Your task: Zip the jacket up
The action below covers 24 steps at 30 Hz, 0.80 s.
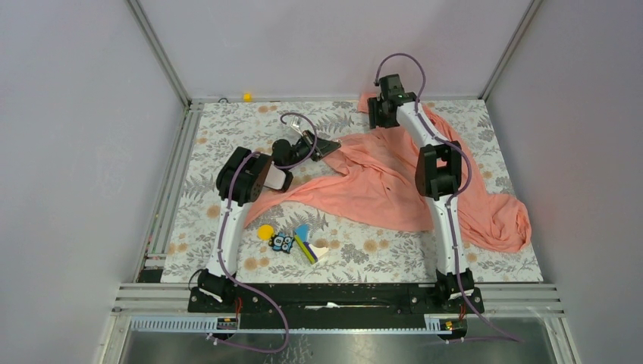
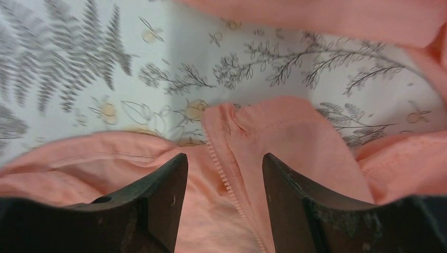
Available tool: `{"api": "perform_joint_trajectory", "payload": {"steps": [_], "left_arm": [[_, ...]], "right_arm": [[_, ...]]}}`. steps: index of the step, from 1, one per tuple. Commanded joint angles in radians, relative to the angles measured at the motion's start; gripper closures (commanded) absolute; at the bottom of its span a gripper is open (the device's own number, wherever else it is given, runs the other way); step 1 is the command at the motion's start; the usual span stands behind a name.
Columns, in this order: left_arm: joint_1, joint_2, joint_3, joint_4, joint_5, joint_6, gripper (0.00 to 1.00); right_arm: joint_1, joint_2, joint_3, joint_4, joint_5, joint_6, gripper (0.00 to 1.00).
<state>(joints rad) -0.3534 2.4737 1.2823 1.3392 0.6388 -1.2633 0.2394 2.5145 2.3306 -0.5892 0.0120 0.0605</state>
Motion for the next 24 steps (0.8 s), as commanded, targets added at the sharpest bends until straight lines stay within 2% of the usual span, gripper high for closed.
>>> {"api": "perform_joint_trajectory", "payload": {"steps": [1, 9, 14, 17, 24], "left_arm": [[-0.008, -0.056, 0.023, 0.039, 0.019, 0.017, 1.0], [-0.016, -0.053, 0.024, 0.043, 0.021, 0.013, 1.0], [-0.022, -0.047, 0.033, 0.039, 0.022, 0.012, 1.0], [-0.022, -0.045, 0.038, 0.033, 0.022, 0.014, 1.0], [-0.025, -0.042, 0.043, 0.029, 0.021, 0.013, 1.0]], "right_arm": [[-0.001, 0.038, 0.078, -0.086, 0.054, -0.056, 0.38], [-0.002, 0.113, 0.112, -0.079, 0.078, -0.087, 0.38], [-0.002, 0.146, 0.153, -0.064, 0.04, -0.074, 0.38], [-0.011, 0.127, 0.123, -0.018, -0.003, -0.046, 0.35], [-0.029, 0.128, 0.082, 0.009, -0.036, 0.005, 0.37]]}}
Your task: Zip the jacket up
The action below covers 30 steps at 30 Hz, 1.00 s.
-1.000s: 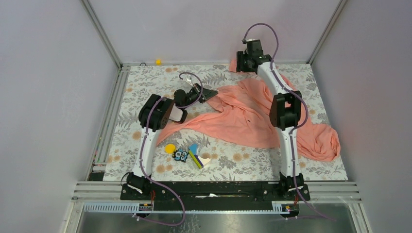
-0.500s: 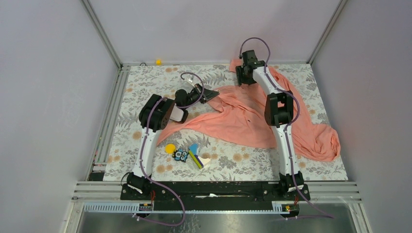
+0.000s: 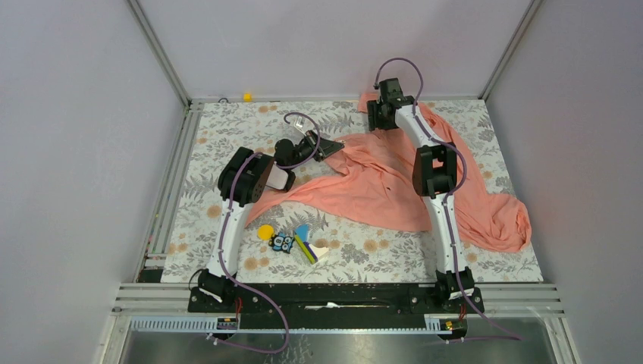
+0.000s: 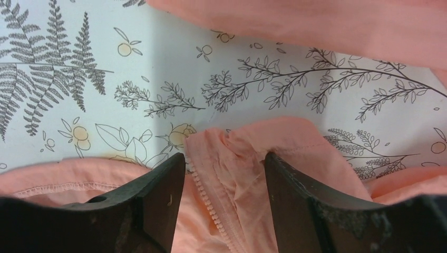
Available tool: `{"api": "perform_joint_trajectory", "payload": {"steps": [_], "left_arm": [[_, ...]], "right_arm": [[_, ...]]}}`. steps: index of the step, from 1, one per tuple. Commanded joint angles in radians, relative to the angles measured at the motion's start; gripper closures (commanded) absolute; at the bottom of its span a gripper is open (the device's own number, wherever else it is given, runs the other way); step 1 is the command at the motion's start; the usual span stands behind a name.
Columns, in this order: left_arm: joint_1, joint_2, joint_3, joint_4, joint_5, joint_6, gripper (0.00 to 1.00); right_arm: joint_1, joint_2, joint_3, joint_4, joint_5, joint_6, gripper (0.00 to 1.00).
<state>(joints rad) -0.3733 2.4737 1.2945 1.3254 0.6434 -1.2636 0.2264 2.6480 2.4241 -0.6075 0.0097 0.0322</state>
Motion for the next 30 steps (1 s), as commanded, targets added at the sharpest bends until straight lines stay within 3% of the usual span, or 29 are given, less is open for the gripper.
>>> {"api": "perform_joint_trajectory", "payload": {"steps": [1, 9, 20, 22, 27, 30], "left_arm": [[-0.006, -0.041, 0.031, 0.042, 0.016, 0.013, 1.0], [-0.006, -0.043, 0.022, 0.043, 0.004, 0.01, 1.0], [-0.007, -0.053, 0.015, 0.023, 0.0, 0.04, 1.0], [-0.006, -0.064, 0.012, 0.005, 0.001, 0.058, 1.0], [-0.01, -0.063, 0.024, -0.014, 0.006, 0.061, 1.0], [-0.018, -0.035, 0.051, 0.008, 0.02, 0.033, 1.0]], "right_arm": [[-0.016, -0.003, -0.016, 0.028, -0.033, 0.032, 0.38], [-0.016, 0.037, 0.013, 0.014, -0.044, 0.05, 0.57], [-0.021, 0.009, 0.04, 0.135, -0.132, 0.1, 1.0], [-0.022, -0.018, 0.034, 0.145, -0.166, 0.123, 1.0], [-0.045, -0.2, -0.238, 0.33, -0.273, 0.166, 1.0], [-0.087, -0.325, -0.447, 0.513, -0.419, 0.222, 1.0]]}}
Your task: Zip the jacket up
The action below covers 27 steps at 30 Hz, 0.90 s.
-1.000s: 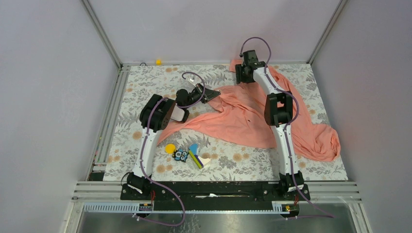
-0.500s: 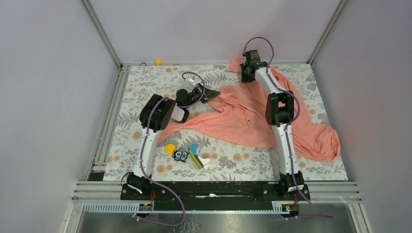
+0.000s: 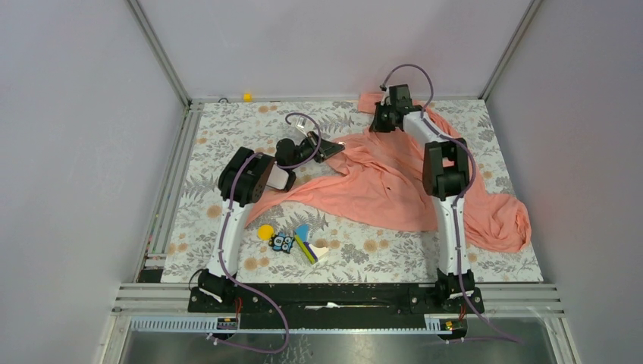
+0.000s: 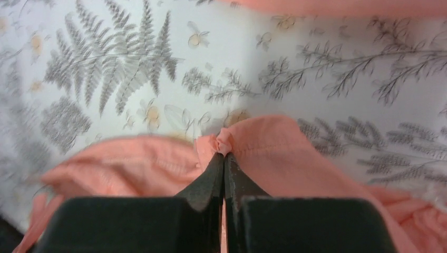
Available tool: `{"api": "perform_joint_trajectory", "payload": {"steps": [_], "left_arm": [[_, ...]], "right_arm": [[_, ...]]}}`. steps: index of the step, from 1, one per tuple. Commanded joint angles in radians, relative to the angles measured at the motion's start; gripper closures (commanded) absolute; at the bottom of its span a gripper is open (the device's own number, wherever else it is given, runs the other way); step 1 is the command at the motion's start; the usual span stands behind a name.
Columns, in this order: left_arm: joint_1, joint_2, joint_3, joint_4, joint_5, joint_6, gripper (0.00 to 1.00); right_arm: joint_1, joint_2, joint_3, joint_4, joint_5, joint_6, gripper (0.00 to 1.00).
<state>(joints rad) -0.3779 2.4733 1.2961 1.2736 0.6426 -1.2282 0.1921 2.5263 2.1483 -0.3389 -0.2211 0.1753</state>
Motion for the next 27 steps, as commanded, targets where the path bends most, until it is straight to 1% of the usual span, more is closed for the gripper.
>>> {"api": "perform_joint_trajectory", "payload": {"steps": [1, 2, 4, 10, 14, 19, 24, 25, 27], "left_arm": [[-0.017, -0.027, 0.061, 0.067, 0.027, -0.006, 1.0], [-0.02, -0.022, 0.073, 0.069, 0.034, -0.005, 1.0], [-0.024, -0.019, 0.087, 0.068, 0.041, 0.007, 1.0], [-0.026, -0.034, 0.099, 0.029, 0.057, 0.081, 1.0], [-0.027, -0.024, 0.117, 0.054, 0.08, 0.088, 1.0], [-0.034, 0.007, 0.175, 0.077, 0.117, 0.115, 1.0], [-0.035, 0.062, 0.258, 0.146, 0.215, 0.105, 1.0], [-0.035, 0.065, 0.272, 0.148, 0.243, 0.113, 1.0], [-0.036, 0.059, 0.298, 0.091, 0.303, 0.155, 1.0]], "right_arm": [[-0.068, -0.24, -0.234, 0.311, -0.239, 0.097, 1.0], [-0.082, -0.27, -0.29, 0.412, -0.288, 0.115, 1.0], [-0.104, -0.309, -0.361, 0.489, -0.365, 0.135, 1.0], [-0.116, -0.346, -0.417, 0.49, -0.478, 0.086, 1.0], [-0.117, -0.391, -0.48, 0.49, -0.515, 0.042, 1.0], [-0.115, -0.467, -0.608, 0.594, -0.597, 0.052, 1.0], [-0.116, -0.524, -0.677, 0.584, -0.611, 0.042, 1.0], [-0.115, -0.535, -0.693, 0.587, -0.622, 0.04, 1.0], [-0.115, -0.559, -0.74, 0.607, -0.63, 0.035, 1.0]]}}
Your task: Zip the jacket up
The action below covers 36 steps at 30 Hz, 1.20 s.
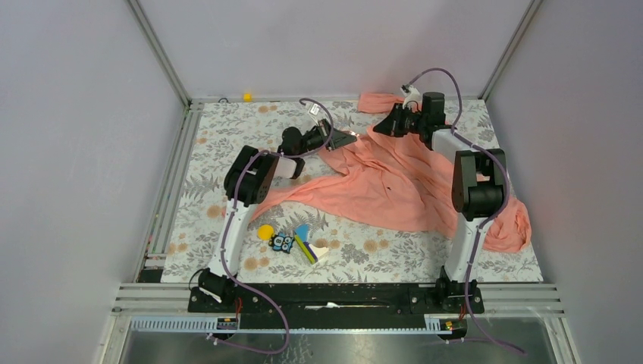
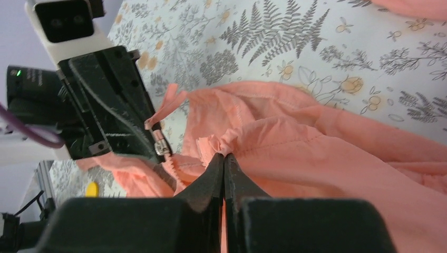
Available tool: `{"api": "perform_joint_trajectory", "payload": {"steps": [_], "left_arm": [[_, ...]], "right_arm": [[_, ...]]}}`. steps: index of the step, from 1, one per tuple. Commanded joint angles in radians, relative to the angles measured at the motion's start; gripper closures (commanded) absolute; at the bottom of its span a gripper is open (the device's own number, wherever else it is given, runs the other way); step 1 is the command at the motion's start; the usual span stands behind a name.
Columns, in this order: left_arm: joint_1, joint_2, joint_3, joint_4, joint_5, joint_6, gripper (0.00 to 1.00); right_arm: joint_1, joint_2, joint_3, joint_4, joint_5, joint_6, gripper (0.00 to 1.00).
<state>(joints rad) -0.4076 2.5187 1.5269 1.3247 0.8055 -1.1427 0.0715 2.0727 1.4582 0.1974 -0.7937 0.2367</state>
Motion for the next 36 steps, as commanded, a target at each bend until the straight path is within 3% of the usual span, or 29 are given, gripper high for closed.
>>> {"api": "perform_joint_trajectory", "payload": {"steps": [1, 12, 20, 36], "left_arm": [[-0.006, 0.007, 0.072, 0.003, 0.161, 0.095, 1.0], [-0.015, -0.045, 0.083, -0.24, 0.181, 0.286, 1.0], [-0.017, -0.107, 0.027, -0.335, 0.091, 0.398, 1.0], [0.003, -0.137, -0.032, -0.314, 0.035, 0.396, 1.0]], "right_arm": [[0.005, -0.119, -0.064, 0.068, -0.052, -0.045, 1.0], [0.031, -0.191, -0.11, -0.046, 0.059, -0.301, 1.0], [0.085, -0.215, -0.156, 0.0, 0.149, -0.327, 1.0], [0.108, -0.235, -0.18, -0.011, 0.271, -0.334, 1.0]]}}
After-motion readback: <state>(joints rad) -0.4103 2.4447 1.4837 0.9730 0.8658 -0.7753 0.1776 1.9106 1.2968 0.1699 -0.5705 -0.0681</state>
